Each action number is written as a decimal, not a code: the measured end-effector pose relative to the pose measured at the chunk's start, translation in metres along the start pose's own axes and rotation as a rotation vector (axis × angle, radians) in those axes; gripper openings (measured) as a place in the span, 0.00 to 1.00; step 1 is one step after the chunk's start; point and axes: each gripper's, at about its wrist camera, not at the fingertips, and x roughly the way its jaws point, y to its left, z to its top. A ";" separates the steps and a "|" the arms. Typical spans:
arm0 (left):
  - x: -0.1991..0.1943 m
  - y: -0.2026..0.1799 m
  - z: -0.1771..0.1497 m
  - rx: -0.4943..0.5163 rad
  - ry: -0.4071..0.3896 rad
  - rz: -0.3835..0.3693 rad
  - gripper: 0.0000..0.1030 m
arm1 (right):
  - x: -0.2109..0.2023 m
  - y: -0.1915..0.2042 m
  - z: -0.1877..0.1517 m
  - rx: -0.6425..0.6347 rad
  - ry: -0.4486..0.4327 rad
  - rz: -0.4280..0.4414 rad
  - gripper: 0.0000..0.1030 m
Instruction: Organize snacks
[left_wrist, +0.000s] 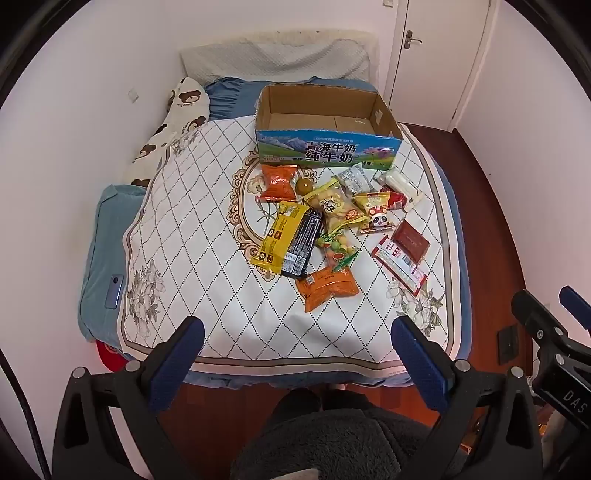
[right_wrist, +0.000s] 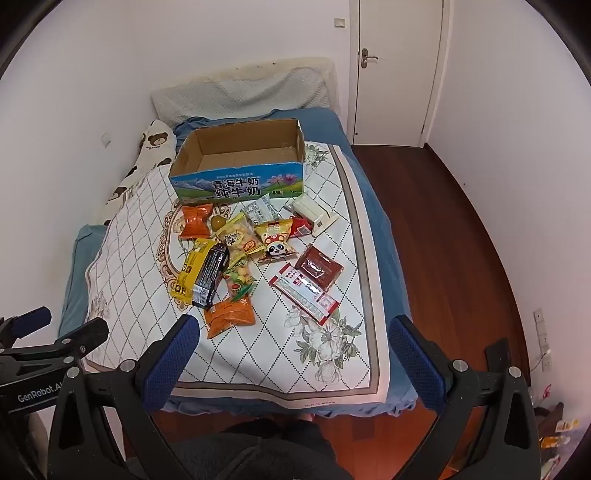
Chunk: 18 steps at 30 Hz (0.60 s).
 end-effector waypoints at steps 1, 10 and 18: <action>0.000 0.000 0.000 0.002 0.000 0.000 1.00 | 0.000 0.000 0.000 0.006 -0.008 0.013 1.00; -0.010 -0.005 0.009 0.012 -0.010 0.004 1.00 | -0.001 -0.002 -0.001 0.004 -0.011 0.002 1.00; -0.012 -0.005 0.004 0.012 -0.027 0.000 1.00 | -0.008 -0.001 0.001 0.000 -0.019 -0.002 1.00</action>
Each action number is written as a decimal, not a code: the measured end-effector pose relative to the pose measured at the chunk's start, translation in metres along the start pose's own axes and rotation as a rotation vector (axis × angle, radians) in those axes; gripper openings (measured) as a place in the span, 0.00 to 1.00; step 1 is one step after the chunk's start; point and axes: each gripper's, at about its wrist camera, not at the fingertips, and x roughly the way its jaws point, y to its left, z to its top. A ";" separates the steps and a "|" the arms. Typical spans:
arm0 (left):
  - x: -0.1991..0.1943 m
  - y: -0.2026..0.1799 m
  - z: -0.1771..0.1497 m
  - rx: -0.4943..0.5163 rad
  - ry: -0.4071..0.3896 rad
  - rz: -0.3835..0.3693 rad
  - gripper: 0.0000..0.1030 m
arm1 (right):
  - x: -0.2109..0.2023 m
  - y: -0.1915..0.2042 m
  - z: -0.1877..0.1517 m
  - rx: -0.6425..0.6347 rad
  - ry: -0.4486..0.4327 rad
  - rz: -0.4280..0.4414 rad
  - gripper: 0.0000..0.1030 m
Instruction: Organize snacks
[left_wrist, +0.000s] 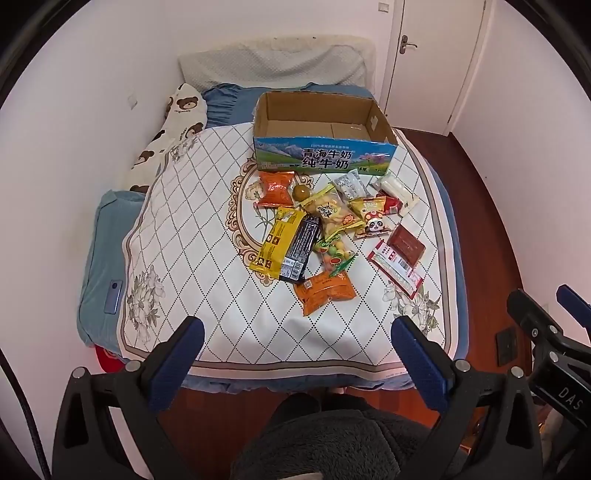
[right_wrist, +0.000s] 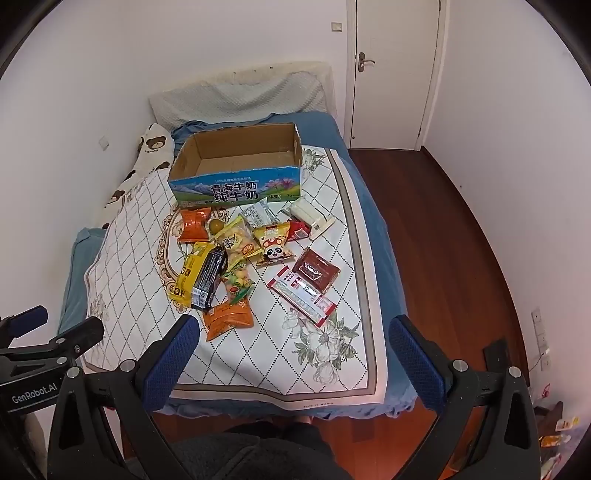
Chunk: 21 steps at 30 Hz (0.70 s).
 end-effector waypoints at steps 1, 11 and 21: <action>0.000 0.002 -0.001 -0.005 -0.001 0.001 1.00 | 0.001 0.000 0.000 0.001 0.002 0.000 1.00; -0.002 0.002 0.000 -0.010 -0.007 -0.002 1.00 | -0.002 0.006 0.003 -0.007 -0.004 -0.002 1.00; -0.003 0.012 0.002 -0.021 -0.023 -0.008 1.00 | -0.003 0.011 0.005 -0.010 -0.020 0.002 1.00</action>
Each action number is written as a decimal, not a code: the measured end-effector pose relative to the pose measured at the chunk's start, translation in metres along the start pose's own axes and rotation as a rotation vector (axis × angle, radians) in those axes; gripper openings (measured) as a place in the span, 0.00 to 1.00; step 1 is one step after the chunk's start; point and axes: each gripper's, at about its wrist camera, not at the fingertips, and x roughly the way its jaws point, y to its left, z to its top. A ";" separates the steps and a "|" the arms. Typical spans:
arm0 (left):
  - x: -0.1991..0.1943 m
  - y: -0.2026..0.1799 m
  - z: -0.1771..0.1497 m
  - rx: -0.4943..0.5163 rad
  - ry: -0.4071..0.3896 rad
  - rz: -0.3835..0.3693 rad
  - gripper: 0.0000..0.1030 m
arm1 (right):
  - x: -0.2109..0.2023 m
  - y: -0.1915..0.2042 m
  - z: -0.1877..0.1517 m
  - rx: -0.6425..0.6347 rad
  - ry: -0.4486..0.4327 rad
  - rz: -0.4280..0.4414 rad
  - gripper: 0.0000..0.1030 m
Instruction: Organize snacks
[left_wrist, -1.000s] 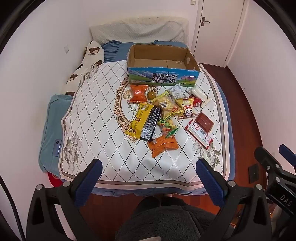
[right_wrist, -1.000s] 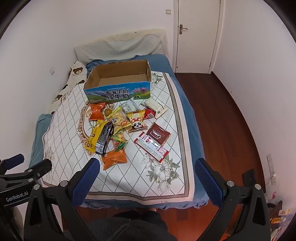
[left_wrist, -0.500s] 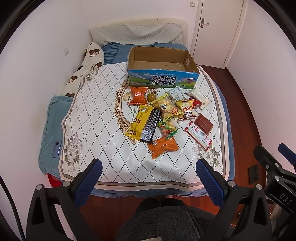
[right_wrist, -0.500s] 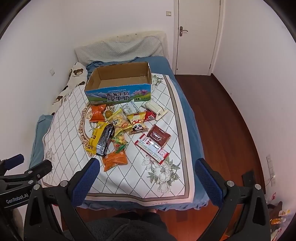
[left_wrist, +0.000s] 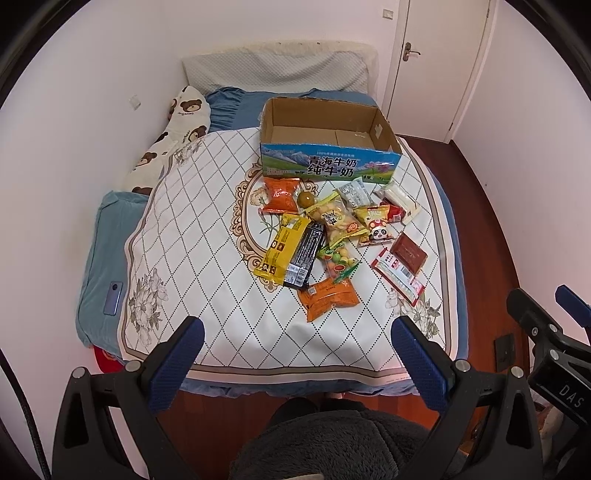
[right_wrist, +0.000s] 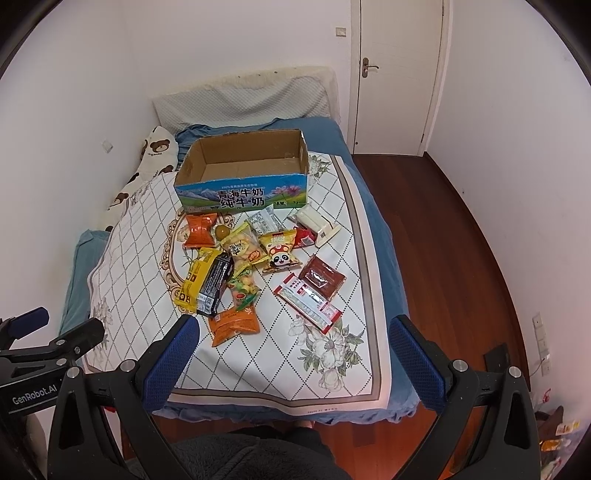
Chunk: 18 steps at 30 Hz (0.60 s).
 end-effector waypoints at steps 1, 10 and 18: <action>0.000 0.001 0.000 -0.002 -0.001 -0.002 1.00 | 0.000 0.001 0.000 -0.001 -0.001 0.000 1.00; 0.000 0.002 0.002 -0.001 -0.003 -0.005 1.00 | -0.002 0.002 0.001 -0.004 -0.006 -0.003 1.00; -0.003 -0.001 0.001 0.004 -0.012 -0.004 1.00 | -0.004 0.002 0.002 0.001 -0.009 -0.005 1.00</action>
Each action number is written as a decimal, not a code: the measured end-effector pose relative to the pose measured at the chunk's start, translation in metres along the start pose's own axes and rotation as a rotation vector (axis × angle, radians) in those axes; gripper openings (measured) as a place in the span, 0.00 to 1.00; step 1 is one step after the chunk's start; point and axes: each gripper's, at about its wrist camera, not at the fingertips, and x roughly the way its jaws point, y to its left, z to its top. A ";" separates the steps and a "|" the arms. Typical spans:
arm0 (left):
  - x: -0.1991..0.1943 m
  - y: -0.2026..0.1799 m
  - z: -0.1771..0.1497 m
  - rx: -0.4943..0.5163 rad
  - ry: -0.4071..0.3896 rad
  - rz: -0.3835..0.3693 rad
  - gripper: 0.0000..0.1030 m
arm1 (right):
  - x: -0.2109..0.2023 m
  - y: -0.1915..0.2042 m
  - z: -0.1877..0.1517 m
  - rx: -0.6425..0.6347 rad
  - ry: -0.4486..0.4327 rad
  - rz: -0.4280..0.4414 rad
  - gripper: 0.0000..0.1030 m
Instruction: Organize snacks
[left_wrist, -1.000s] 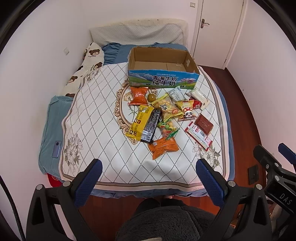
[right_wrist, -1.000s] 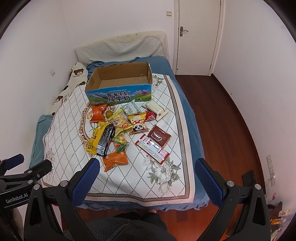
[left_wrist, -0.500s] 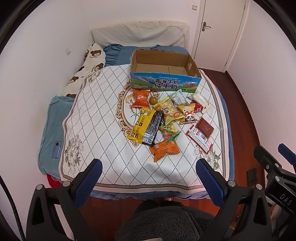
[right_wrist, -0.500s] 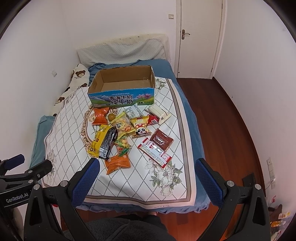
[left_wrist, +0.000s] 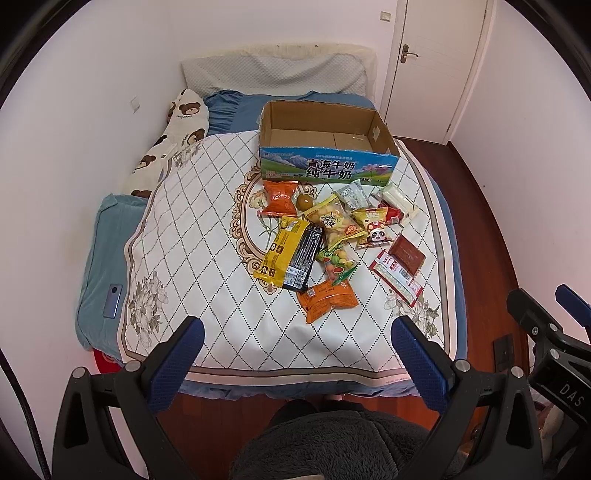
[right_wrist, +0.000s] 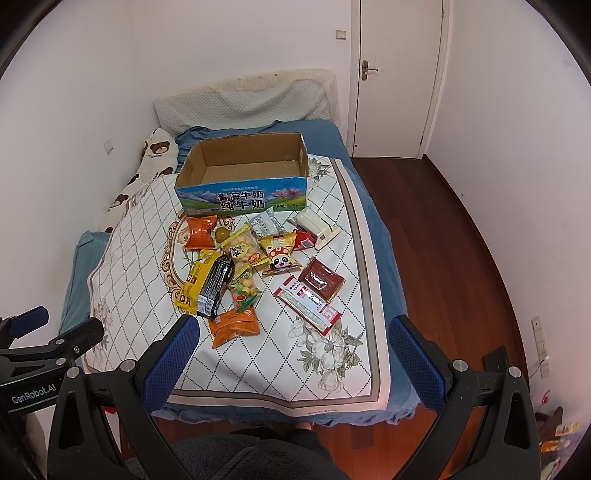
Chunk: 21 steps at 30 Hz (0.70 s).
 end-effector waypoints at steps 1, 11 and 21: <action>-0.001 0.000 0.000 0.001 -0.002 0.000 1.00 | 0.000 -0.001 0.000 0.002 -0.002 0.000 1.00; -0.005 0.001 -0.001 0.011 -0.019 0.004 1.00 | -0.002 -0.005 0.000 0.003 -0.009 -0.004 1.00; -0.005 0.000 0.000 0.011 -0.020 0.003 1.00 | -0.002 -0.005 0.002 0.002 -0.012 -0.010 1.00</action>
